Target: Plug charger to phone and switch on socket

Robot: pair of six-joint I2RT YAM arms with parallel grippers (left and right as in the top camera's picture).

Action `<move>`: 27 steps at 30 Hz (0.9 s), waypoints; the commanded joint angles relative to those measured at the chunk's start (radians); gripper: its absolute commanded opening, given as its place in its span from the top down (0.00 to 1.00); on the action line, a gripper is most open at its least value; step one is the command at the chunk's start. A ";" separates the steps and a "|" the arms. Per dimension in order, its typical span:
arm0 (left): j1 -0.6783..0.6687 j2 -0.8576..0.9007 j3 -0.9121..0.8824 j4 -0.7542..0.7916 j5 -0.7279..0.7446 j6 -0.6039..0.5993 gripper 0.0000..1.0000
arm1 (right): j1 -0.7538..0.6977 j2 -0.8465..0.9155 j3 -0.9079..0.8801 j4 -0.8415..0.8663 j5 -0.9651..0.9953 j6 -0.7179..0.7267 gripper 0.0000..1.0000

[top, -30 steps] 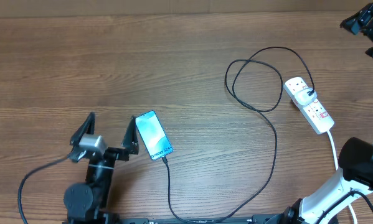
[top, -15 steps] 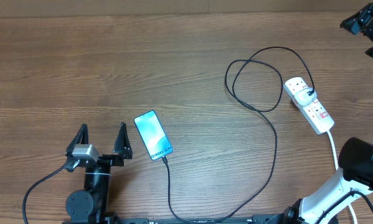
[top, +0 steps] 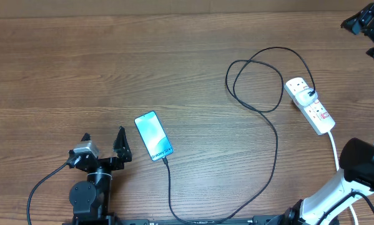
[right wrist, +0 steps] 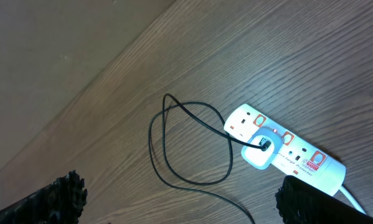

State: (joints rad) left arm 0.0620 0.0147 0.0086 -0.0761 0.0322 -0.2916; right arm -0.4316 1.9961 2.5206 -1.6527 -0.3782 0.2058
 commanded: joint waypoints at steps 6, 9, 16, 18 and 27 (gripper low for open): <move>0.010 -0.012 -0.003 -0.006 -0.005 0.175 0.00 | -0.001 -0.021 0.024 0.001 -0.005 -0.005 0.00; 0.010 -0.012 -0.003 -0.006 -0.006 0.181 0.01 | -0.001 -0.021 0.024 0.001 -0.005 -0.005 0.00; 0.010 -0.011 -0.003 -0.002 -0.009 0.129 0.01 | -0.001 -0.021 0.024 0.001 -0.005 -0.005 0.00; 0.010 -0.011 -0.003 -0.002 -0.009 0.129 0.00 | 0.000 -0.021 0.024 0.001 -0.005 -0.005 0.00; 0.010 -0.010 -0.003 -0.002 -0.009 0.129 0.00 | -0.001 -0.021 0.024 0.001 -0.005 -0.005 0.00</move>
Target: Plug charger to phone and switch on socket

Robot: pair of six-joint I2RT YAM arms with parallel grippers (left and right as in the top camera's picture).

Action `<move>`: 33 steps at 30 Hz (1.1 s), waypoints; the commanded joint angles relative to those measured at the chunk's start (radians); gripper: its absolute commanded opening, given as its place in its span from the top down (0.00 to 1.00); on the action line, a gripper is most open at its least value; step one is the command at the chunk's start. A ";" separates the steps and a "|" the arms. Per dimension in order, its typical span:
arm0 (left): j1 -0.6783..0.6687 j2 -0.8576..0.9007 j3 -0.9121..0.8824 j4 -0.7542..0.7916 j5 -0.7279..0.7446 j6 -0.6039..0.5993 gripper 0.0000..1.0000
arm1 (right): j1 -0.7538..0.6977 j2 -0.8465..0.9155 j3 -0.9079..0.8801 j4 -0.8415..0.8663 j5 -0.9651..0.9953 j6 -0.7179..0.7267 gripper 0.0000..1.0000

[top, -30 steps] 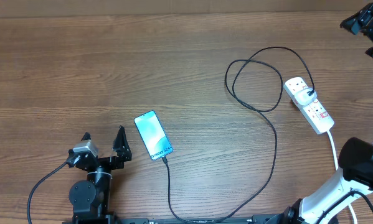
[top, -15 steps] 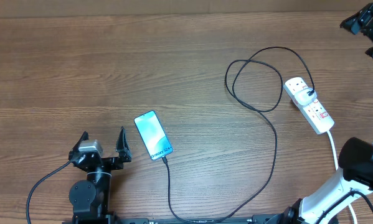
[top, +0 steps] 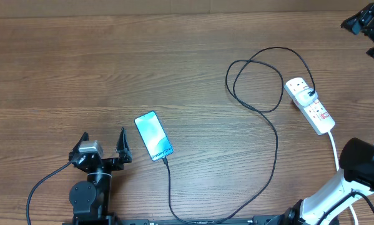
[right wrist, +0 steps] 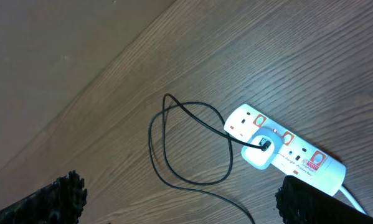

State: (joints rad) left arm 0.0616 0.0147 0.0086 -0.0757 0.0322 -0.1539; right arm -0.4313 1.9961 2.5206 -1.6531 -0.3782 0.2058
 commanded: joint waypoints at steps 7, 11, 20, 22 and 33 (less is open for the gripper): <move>0.010 -0.010 -0.003 -0.002 -0.009 -0.009 0.00 | -0.001 -0.021 0.024 0.001 -0.005 -0.005 0.00; 0.010 -0.010 -0.003 -0.002 -0.009 -0.009 0.00 | -0.001 -0.021 0.024 0.001 -0.005 -0.005 0.00; 0.010 -0.010 -0.003 -0.002 -0.009 -0.009 0.01 | -0.001 -0.021 0.024 0.001 -0.005 -0.005 0.00; 0.010 -0.010 -0.003 -0.002 -0.009 -0.009 0.01 | -0.001 -0.021 0.024 0.001 -0.005 -0.005 0.00; 0.010 -0.010 -0.003 -0.002 -0.009 -0.009 0.00 | 0.000 -0.022 0.024 0.042 0.019 -0.005 0.00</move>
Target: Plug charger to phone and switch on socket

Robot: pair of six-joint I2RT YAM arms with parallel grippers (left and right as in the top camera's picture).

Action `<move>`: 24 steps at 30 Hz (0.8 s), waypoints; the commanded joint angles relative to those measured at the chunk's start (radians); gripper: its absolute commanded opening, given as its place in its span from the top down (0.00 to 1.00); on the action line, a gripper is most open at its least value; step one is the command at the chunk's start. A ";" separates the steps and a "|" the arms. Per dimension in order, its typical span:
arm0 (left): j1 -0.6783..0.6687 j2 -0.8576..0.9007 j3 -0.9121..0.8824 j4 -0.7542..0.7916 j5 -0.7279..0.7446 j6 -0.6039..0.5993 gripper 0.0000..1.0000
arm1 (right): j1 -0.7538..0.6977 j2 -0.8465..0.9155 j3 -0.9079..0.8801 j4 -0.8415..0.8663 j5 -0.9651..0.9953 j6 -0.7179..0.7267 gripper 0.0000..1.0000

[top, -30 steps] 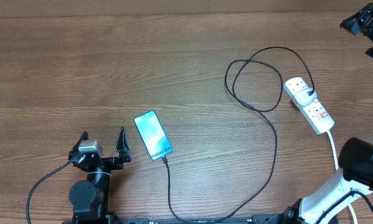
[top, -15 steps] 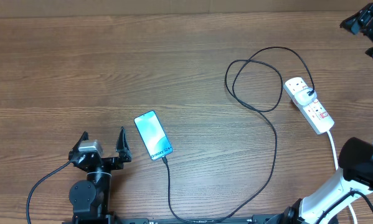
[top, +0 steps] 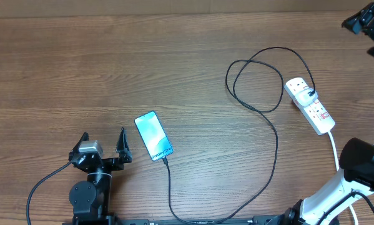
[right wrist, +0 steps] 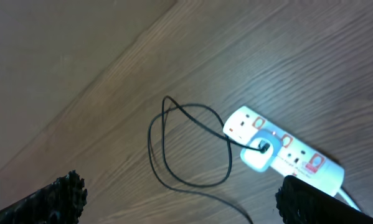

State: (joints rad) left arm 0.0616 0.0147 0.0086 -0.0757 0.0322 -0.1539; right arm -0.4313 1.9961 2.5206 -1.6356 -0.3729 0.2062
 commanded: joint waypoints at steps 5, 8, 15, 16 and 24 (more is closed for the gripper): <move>0.010 -0.010 -0.003 -0.002 -0.009 -0.009 0.00 | 0.066 -0.050 0.018 0.166 0.049 -0.006 0.00; 0.010 -0.010 -0.003 -0.002 -0.009 -0.009 0.00 | 0.124 -0.071 0.018 0.211 0.127 -0.006 0.00; 0.010 -0.010 -0.003 -0.002 -0.009 -0.009 0.00 | 0.274 -0.135 -0.001 0.313 0.287 -0.006 0.00; 0.010 -0.010 -0.003 -0.002 -0.009 -0.009 0.00 | 0.281 -0.147 -0.019 0.333 0.285 -0.005 0.00; 0.010 -0.010 -0.003 -0.002 -0.009 -0.009 0.00 | 0.308 -0.335 -0.421 0.610 0.237 -0.002 0.00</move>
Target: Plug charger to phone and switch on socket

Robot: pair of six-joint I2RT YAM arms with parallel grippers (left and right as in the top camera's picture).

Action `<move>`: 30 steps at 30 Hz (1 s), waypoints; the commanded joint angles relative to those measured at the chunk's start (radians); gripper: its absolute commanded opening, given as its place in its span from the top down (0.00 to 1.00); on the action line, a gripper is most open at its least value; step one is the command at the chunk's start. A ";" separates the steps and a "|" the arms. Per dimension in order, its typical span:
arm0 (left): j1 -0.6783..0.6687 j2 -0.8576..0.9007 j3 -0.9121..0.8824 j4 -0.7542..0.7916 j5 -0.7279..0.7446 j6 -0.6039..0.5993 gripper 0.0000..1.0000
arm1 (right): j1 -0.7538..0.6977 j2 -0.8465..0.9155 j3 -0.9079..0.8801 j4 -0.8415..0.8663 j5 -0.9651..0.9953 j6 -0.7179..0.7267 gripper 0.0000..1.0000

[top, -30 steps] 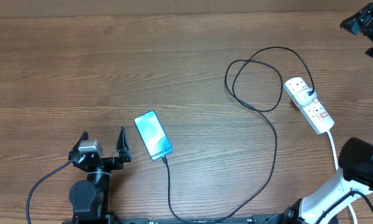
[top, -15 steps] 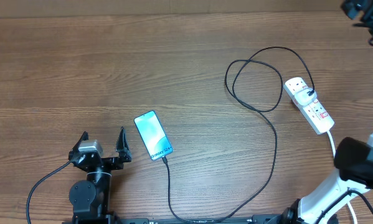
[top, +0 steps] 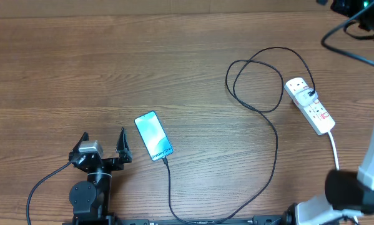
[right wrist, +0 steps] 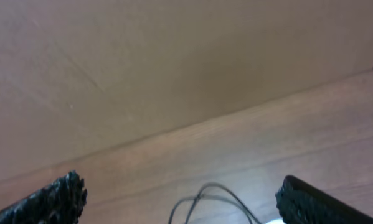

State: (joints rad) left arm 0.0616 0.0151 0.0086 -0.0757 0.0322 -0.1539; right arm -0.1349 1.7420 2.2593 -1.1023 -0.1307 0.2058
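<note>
The phone (top: pixel 153 135) lies face up, screen lit, left of the table's middle. A black cable (top: pixel 275 147) is plugged into its lower end, loops across the table and ends at a white adapter (top: pixel 306 95) in the white power strip (top: pixel 316 112). My left gripper (top: pixel 103 141) rests open just left of the phone, holding nothing. My right arm (top: pixel 354 7) sits at the top right edge of the overhead view. In the right wrist view my right gripper (right wrist: pixel 180 190) is open wide and faces the table's far edge. Only the top of the cable loop (right wrist: pixel 211 191) shows there.
The power strip's white lead (top: pixel 334 150) runs toward the front right beside my right arm's base (top: pixel 355 187). A plain brown wall (right wrist: pixel 174 62) rises behind the far edge of the wooden table (top: pixel 80 62).
My right arm has shifted left along the top edge and its wrist has tilted up. The power strip has dropped out of the wrist view. The left gripper, phone and cable are unchanged.
My right gripper stood open high above the power strip, with the cable plugged into both phone and adapter. My left gripper turned slightly beside the phone, then stayed still. The right wrist view began to lift, and now faces the far wall.
</note>
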 commanded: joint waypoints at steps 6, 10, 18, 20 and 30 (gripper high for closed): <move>0.010 -0.011 -0.003 -0.002 -0.009 -0.009 0.00 | 0.031 -0.285 -0.610 0.364 -0.005 -0.002 0.00; 0.010 -0.011 -0.003 -0.002 -0.009 -0.009 0.00 | 0.042 -0.428 -0.893 0.571 -0.005 -0.001 0.00; 0.010 -0.011 -0.003 -0.002 -0.009 -0.009 0.01 | 0.084 -0.816 -1.516 1.202 0.006 -0.002 0.00; 0.010 -0.011 -0.003 -0.002 -0.009 -0.009 0.00 | 0.084 -0.884 -1.589 1.241 0.021 -0.002 0.00; 0.010 -0.011 -0.003 -0.002 -0.009 -0.009 0.00 | 0.083 -1.217 -1.851 1.257 0.064 -0.006 0.00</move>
State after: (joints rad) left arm 0.0616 0.0151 0.0086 -0.0757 0.0284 -0.1543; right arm -0.0555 0.5926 0.4564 0.1490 -0.0937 0.2050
